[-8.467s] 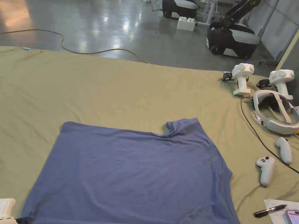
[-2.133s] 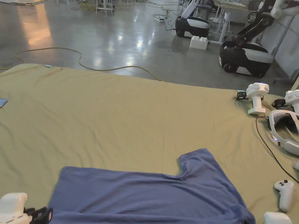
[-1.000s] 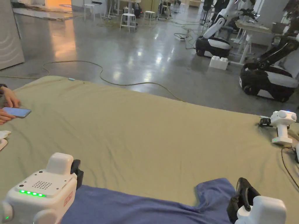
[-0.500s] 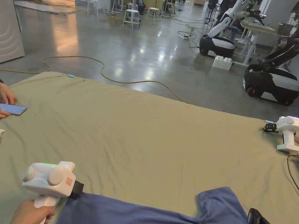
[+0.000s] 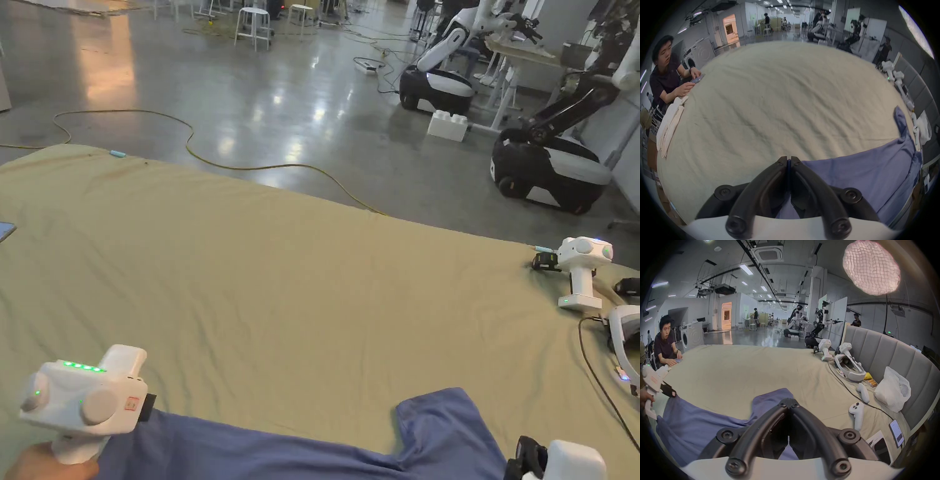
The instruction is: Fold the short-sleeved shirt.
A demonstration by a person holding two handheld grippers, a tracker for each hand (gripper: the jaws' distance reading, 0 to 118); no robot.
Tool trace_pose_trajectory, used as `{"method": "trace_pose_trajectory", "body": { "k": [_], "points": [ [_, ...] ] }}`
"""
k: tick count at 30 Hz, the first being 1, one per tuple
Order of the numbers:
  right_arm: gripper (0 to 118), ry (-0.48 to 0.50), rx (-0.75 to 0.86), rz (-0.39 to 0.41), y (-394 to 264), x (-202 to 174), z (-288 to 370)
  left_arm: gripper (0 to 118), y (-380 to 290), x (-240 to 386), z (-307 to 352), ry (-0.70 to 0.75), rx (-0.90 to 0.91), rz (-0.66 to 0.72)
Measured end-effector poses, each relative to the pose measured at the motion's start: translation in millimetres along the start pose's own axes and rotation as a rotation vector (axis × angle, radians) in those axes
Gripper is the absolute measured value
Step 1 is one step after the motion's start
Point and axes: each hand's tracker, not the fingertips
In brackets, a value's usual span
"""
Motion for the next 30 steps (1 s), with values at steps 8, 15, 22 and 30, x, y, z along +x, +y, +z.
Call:
{"method": "trace_pose_trajectory", "body": {
  "k": [8, 15, 22, 30],
  "points": [
    [39, 0.078, -0.335, -0.01, 28, 38, -109, 5, -11, -9, 51, -0.034, 0.173, 0.025],
    [63, 0.135, -0.605, 0.038, 11, 35, -189, 5, -16, -5, 59, -0.02, 0.198, 0.009],
    [61, 0.124, -0.713, 0.032, -7, 39, -230, 5, -21, 0, 61, -0.017, 0.188, 0.025],
    [3, 0.145, -0.637, 0.03, -20, 25, -203, 5, -25, 4, 55, -0.001, 0.168, 0.009]
  ]
}}
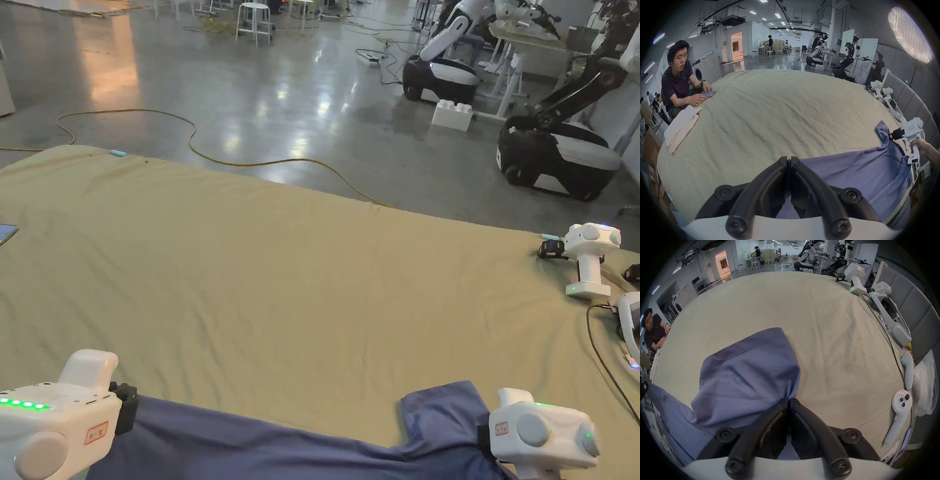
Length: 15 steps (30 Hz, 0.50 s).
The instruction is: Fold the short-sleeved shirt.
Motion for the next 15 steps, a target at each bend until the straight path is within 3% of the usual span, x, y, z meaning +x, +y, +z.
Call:
{"method": "trace_pose_trajectory", "body": {
  "k": [5, 15],
  "points": [
    [2, 0.014, 0.139, -0.012, -17, -5, 51, 5, -3, -1, 4, -0.008, -0.002, 0.013],
    [1, 0.047, 0.369, -0.02, -76, 34, 185, 5, -12, -29, 70, -0.057, 0.104, 0.034]
  ]
}}
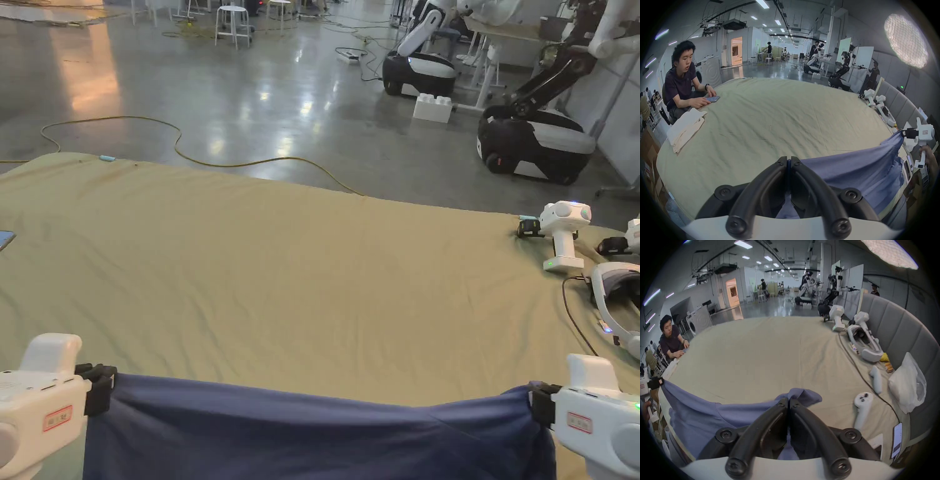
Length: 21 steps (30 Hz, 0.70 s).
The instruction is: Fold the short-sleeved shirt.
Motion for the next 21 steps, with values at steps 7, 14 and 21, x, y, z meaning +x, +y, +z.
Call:
{"method": "trace_pose_trajectory", "body": {
  "k": [7, 14, 21],
  "points": [
    [1, -0.021, 0.033, 0.038, -45, -9, 85, 5, -31, -4, 52, -0.042, -0.011, -0.032],
    [1, -0.078, -0.08, 0.119, -118, -24, 118, 5, -93, -24, 62, -0.054, -0.122, -0.033],
    [1, -0.124, -0.266, 0.138, -193, -9, 88, 5, -149, -35, 43, -0.044, -0.289, -0.022]
  ]
}}
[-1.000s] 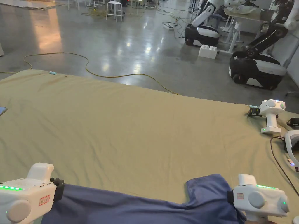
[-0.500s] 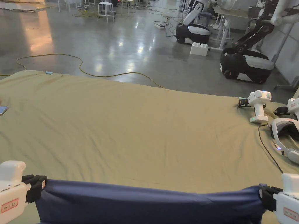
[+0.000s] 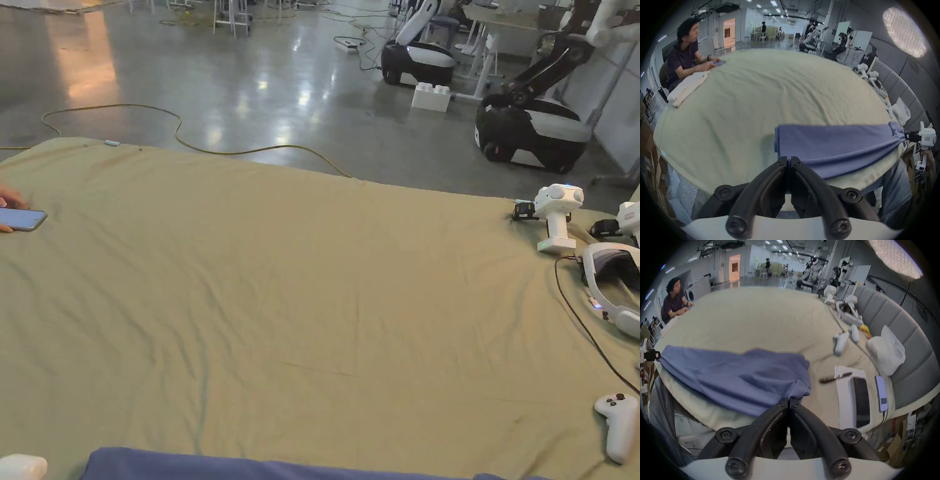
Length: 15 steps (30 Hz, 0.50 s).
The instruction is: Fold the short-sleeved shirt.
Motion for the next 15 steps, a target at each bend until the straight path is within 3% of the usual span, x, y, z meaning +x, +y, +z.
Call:
{"method": "trace_pose_trajectory", "body": {
  "k": [6, 8, 10, 11, 15],
  "points": [
    [2, 0.006, -0.051, -0.014, -17, -7, -25, 5, -2, 7, -18, 0.026, -0.031, -0.011],
    [6, 0.002, -0.05, -0.014, -15, -11, -29, 17, 1, 11, -18, 0.032, -0.028, -0.006],
    [48, -0.035, -0.057, 0.019, -13, -16, -27, 49, 5, 14, -16, 0.038, -0.018, -0.001],
    [66, -0.086, -0.057, 0.039, -11, -18, -24, 59, 7, 12, -17, 0.066, -0.009, -0.002],
    [64, -0.146, 0.069, 0.017, 7, -17, 1, 61, 23, 17, -5, 0.045, 0.103, 0.016]
  ]
}}
